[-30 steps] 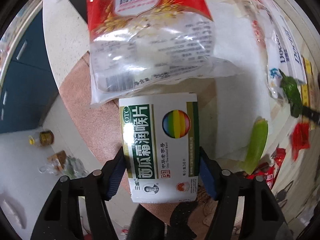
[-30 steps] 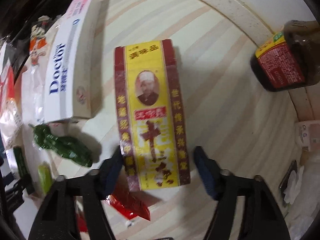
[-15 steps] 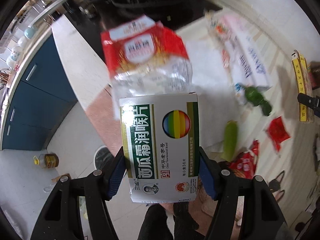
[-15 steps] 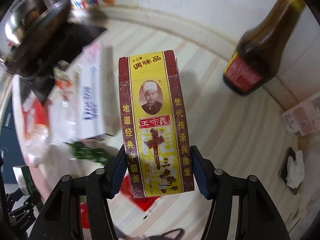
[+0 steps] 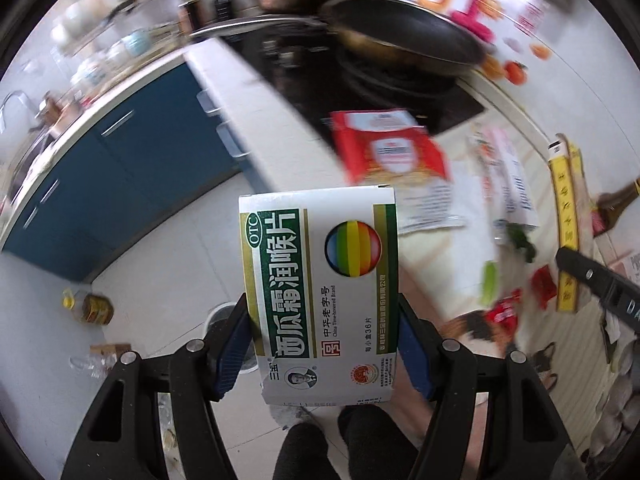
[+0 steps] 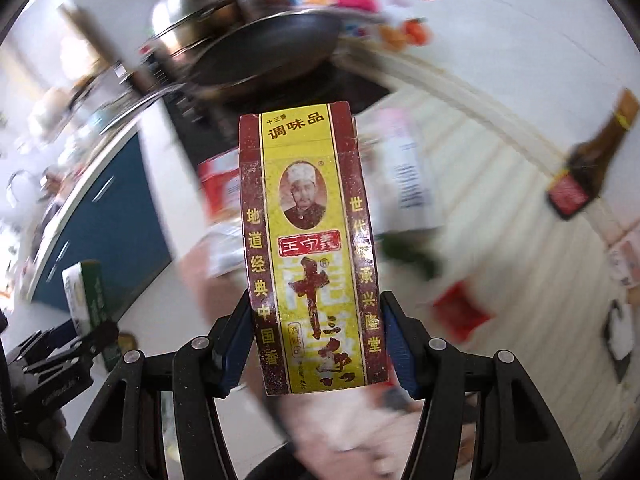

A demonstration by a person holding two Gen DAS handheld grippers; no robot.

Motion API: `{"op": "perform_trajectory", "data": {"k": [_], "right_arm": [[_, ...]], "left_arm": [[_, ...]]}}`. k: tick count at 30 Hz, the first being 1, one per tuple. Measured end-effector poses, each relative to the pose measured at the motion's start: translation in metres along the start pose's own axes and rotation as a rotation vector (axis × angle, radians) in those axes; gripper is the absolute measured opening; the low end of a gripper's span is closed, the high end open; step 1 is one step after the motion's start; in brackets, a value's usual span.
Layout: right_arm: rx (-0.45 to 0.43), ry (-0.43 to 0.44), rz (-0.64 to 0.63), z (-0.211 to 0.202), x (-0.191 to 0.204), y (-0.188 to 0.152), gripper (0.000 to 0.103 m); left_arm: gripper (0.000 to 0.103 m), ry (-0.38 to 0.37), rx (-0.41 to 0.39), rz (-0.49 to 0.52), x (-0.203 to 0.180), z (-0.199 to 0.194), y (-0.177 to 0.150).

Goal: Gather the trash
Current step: 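Carry both boxes down to the white bin and open both tools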

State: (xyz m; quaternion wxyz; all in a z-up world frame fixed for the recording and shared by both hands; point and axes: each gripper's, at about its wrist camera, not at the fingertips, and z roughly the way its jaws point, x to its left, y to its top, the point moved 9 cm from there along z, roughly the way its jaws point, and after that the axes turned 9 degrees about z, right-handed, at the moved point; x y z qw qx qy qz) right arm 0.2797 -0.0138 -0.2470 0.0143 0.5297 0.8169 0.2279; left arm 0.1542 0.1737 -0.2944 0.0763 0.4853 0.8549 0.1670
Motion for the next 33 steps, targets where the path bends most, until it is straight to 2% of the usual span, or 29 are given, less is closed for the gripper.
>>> {"op": "perform_trajectory", "data": {"k": [4, 9, 13, 16, 20, 26, 30, 33], "right_arm": [[0.064, 0.047, -0.096, 0.028, 0.074, -0.048, 0.062], [0.177, 0.096, -0.218, 0.077, 0.165, -0.114, 0.062], [0.288, 0.106, -0.31, 0.14, 0.218, -0.182, 0.062], [0.355, 0.093, -0.362, 0.197, 0.242, -0.228, 0.062], [0.451, 0.072, -0.391, 0.28, 0.256, -0.282, 0.062], [0.634, 0.039, -0.382, 0.425, 0.247, -0.353, 0.062], [0.726, 0.012, -0.373, 0.507, 0.228, -0.387, 0.062], [0.79, 0.011, -0.378, 0.555, 0.222, -0.405, 0.062]], "left_arm": [[0.064, 0.037, 0.023, -0.105, 0.07, 0.005, -0.04], [0.064, 0.078, 0.103, -0.233, 0.153, 0.039, -0.104], [0.064, 0.091, 0.194, -0.352, 0.213, 0.092, -0.166], [0.064, 0.076, 0.264, -0.431, 0.247, 0.146, -0.211], [0.064, 0.025, 0.358, -0.508, 0.274, 0.238, -0.261], [0.064, -0.083, 0.466, -0.559, 0.28, 0.376, -0.314], [0.065, -0.133, 0.516, -0.568, 0.285, 0.444, -0.339], [0.065, -0.181, 0.546, -0.591, 0.281, 0.472, -0.35]]}}
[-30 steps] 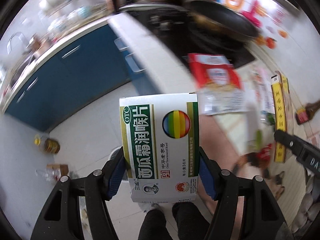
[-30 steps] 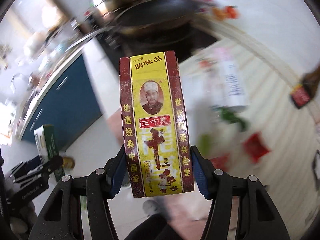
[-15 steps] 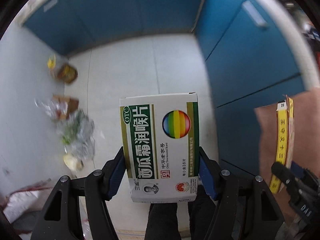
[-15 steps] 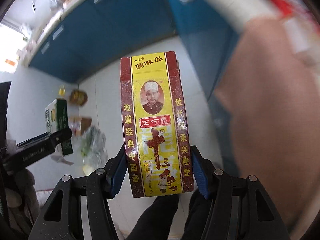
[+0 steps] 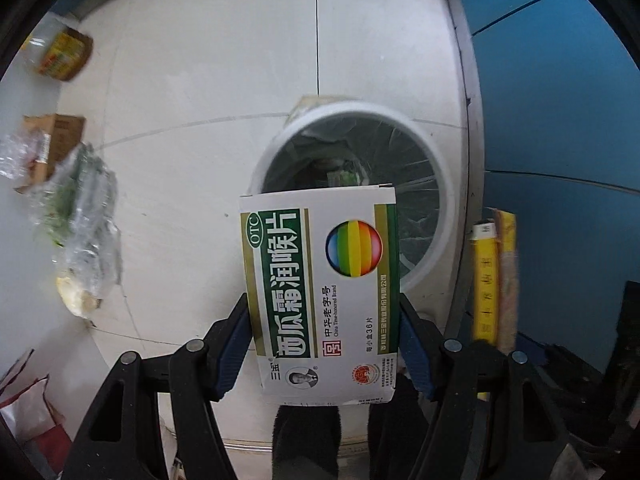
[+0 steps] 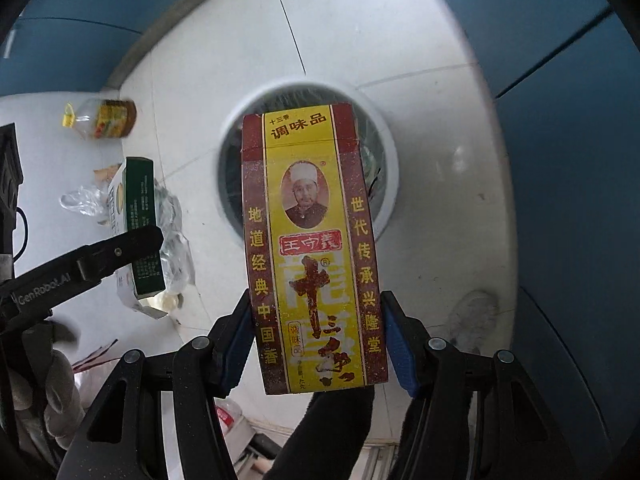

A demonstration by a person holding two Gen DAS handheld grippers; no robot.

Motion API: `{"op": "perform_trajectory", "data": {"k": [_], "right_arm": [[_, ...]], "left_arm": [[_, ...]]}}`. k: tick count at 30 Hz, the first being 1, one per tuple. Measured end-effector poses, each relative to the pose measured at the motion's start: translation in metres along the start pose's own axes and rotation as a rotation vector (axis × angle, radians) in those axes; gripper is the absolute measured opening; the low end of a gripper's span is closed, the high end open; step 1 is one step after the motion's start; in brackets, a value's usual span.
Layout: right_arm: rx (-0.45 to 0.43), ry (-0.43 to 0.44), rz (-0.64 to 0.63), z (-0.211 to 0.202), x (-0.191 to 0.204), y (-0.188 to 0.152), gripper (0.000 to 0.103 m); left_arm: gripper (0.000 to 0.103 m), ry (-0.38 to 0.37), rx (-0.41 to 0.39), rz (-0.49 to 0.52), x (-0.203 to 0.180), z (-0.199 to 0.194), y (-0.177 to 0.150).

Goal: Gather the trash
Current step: 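Carry both boxes down to the white bin and open both tools, then grasp the red sugar bag with the left tool while the right tool grasps the Doctor toothpaste box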

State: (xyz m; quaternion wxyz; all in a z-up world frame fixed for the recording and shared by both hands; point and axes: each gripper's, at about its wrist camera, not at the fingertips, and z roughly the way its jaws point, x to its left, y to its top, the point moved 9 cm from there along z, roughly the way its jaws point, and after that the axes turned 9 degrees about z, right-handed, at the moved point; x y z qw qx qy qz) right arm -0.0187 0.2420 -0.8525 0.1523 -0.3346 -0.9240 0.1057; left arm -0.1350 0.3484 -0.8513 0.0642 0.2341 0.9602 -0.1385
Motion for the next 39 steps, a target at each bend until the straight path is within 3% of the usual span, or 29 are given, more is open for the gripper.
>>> {"op": "perform_trajectory", "data": {"k": [2, 3, 4, 5, 6, 8, 14, 20, 24, 35, 39], "right_arm": [[0.057, 0.013, -0.014, 0.027, -0.007, 0.004, 0.062], [0.085, 0.007, -0.015, 0.038, -0.008, 0.006, 0.063], [0.101, -0.006, -0.016, 0.047, -0.013, 0.012, 0.063], [0.109, -0.021, -0.021, 0.055, -0.017, 0.018, 0.067], [0.11, -0.036, -0.022, 0.058, -0.019, 0.022, 0.079], [0.102, -0.029, -0.008, 0.054, -0.02, 0.025, 0.089], [0.02, -0.05, -0.007, 0.014, -0.01, 0.029, 0.096], [-0.152, -0.193, -0.087, -0.08, 0.012, 0.007, 0.102], [-0.253, -0.243, -0.137, -0.157, 0.033, -0.019, 0.102], [-0.394, -0.157, -0.208, -0.346, 0.072, -0.1, 0.103], [-0.429, -0.056, -0.169, -0.41, 0.068, -0.129, 0.103]], "left_arm": [[0.066, -0.017, 0.03, -0.013, -0.001, 0.01, 0.005], [0.071, -0.015, 0.036, -0.015, -0.001, 0.013, 0.006], [0.077, -0.012, 0.031, -0.013, -0.001, 0.014, 0.008], [0.092, -0.004, 0.027, -0.014, 0.002, 0.014, 0.008], [0.1, 0.001, 0.021, -0.021, 0.003, 0.011, 0.009], [0.1, 0.023, 0.009, -0.032, 0.011, 0.003, 0.006], [0.1, 0.18, -0.068, -0.065, 0.043, -0.048, -0.004], [0.1, 0.298, -0.163, -0.081, 0.047, -0.137, -0.038], [0.1, 0.328, -0.225, -0.076, 0.034, -0.2, -0.062], [0.1, 0.298, -0.364, -0.021, -0.045, -0.347, -0.128], [0.1, 0.311, -0.42, 0.033, -0.08, -0.391, -0.144]]}}
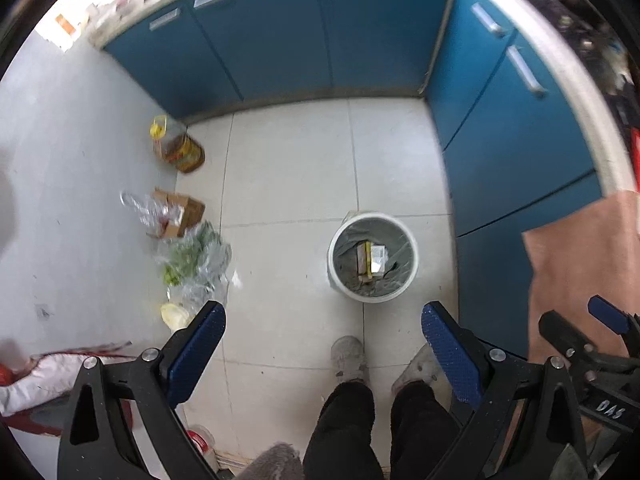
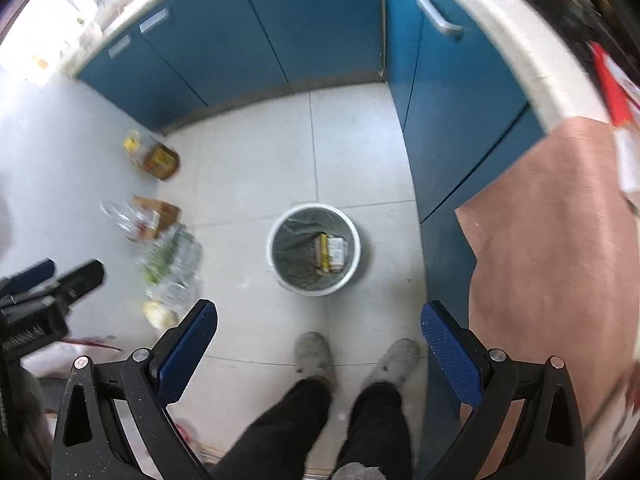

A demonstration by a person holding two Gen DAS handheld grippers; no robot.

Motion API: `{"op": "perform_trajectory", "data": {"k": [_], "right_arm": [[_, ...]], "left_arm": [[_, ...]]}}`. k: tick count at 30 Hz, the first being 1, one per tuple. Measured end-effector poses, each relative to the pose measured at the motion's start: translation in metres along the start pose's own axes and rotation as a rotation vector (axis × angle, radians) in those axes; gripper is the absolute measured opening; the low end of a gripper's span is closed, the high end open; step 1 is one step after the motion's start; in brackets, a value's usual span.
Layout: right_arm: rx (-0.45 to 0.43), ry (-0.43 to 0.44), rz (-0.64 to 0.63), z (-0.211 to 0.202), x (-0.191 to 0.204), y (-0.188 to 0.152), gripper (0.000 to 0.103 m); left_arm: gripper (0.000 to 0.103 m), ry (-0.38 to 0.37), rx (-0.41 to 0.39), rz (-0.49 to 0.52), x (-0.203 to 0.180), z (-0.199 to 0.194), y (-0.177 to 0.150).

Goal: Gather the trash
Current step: 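Grasp the red sugar bag with the left tool while the right tool grasps the Doctor toothpaste box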

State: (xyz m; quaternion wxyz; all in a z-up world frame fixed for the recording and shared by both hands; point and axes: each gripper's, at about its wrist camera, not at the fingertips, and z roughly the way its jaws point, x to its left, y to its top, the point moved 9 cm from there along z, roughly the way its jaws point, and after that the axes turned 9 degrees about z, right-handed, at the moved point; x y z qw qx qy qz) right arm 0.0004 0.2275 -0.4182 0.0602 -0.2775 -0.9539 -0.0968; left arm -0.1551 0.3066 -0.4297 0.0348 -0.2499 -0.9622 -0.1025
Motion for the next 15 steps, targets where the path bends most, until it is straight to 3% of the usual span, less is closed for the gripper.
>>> {"op": "perform_trajectory", "data": {"k": [4, 8, 15], "right_arm": [[-0.069, 0.065, 0.114, -0.06, -0.028, 0.004, 0.103], [-0.164, 0.102, 0.293, -0.119, -0.094, 0.013, 0.103], [-0.257, 0.039, 0.606, -0.179, -0.269, 0.014, 0.103]], "left_arm": [[0.1, -0.005, -0.066, 0.049, -0.029, -0.049, 0.015], [0.1, -0.048, -0.133, 0.121, -0.086, -0.087, 0.046], [0.1, -0.167, -0.17, 0.285, -0.241, -0.11, 0.114]]}}
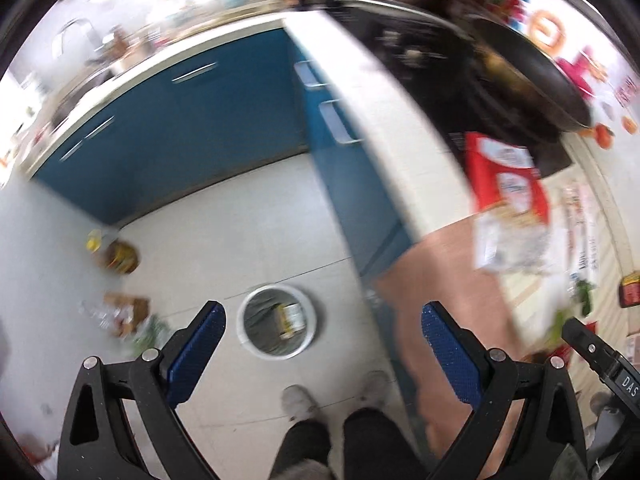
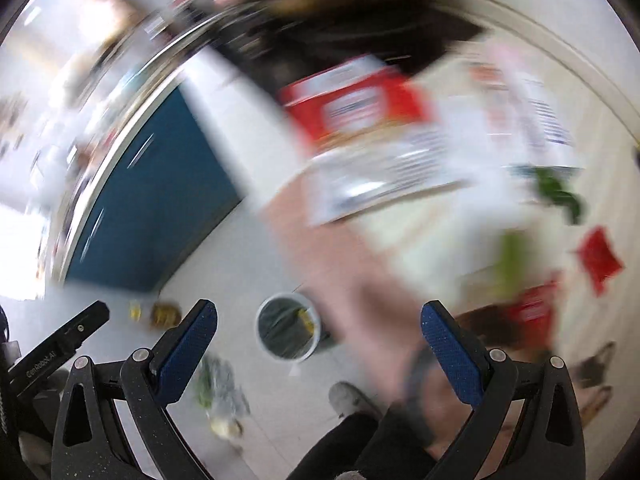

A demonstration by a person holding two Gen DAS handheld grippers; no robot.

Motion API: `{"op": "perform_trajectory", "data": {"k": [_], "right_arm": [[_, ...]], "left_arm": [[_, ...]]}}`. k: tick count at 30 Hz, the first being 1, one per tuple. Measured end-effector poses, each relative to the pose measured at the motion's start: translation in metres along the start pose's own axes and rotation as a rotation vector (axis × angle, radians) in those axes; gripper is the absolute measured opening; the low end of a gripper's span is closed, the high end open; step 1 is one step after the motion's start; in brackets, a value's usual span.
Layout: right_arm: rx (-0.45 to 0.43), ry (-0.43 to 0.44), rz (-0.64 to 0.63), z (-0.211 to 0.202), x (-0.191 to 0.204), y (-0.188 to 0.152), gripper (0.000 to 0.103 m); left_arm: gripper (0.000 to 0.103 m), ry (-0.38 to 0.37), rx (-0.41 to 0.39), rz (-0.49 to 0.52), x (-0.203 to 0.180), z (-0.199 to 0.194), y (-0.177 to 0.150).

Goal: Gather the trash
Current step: 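Grasp the red sugar bag with the left tool while the right tool grasps the Doctor toothpaste box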

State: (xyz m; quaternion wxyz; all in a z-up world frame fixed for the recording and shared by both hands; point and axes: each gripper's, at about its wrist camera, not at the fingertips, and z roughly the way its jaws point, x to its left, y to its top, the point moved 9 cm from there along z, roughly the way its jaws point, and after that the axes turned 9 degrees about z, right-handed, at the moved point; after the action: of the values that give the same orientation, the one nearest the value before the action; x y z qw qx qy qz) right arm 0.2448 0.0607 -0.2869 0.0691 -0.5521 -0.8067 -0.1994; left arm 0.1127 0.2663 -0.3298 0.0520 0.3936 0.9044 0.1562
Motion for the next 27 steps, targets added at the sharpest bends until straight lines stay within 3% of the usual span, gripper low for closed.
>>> {"op": "perform_trajectory", "data": {"k": [2, 6, 10, 14, 19, 21, 22, 24, 25, 26, 27], "right_arm": [[-0.033, -0.047, 0.069, -0.009, -0.043, 0.033, 0.103], [-0.084, -0.103, 0.19, -0.024, -0.125, 0.088, 0.103], [-0.107, -0.133, 0.26, -0.023, -0.183, 0.138, 0.103], [-0.104, -0.158, 0.271, 0.0, -0.204, 0.176, 0.103], [-0.061, -0.182, 0.221, 0.04, -0.201, 0.196, 0.103], [-0.035, -0.201, 0.191, 0.061, -0.195, 0.199, 0.103], [-0.025, -0.214, 0.179, 0.071, -0.194, 0.201, 0.103], [0.0, -0.24, 0.152, 0.085, -0.191, 0.196, 0.101], [0.002, -0.252, 0.145, 0.089, -0.192, 0.194, 0.097], [0.003, -0.265, 0.133, 0.092, -0.192, 0.191, 0.082], [0.004, -0.276, 0.127, 0.093, -0.191, 0.188, 0.055]], "left_arm": [[0.1, -0.045, 0.019, 0.028, -0.034, 0.014, 0.023], [0.099, -0.254, 0.127, 0.053, -0.114, 0.069, 0.06], [0.099, -0.301, 0.222, 0.05, -0.156, 0.12, 0.076], [0.097, -0.308, 0.277, 0.062, -0.176, 0.153, 0.08], [0.064, -0.287, 0.263, 0.113, -0.192, 0.15, 0.08], [0.035, -0.26, 0.256, 0.137, -0.193, 0.147, 0.077], [0.03, -0.254, 0.258, 0.145, -0.193, 0.146, 0.075], [0.011, -0.242, 0.259, 0.165, -0.193, 0.143, 0.07], [0.01, -0.238, 0.254, 0.171, -0.193, 0.141, 0.07], [0.006, -0.234, 0.249, 0.179, -0.194, 0.139, 0.068], [0.005, -0.23, 0.245, 0.184, -0.2, 0.138, 0.066]]}}
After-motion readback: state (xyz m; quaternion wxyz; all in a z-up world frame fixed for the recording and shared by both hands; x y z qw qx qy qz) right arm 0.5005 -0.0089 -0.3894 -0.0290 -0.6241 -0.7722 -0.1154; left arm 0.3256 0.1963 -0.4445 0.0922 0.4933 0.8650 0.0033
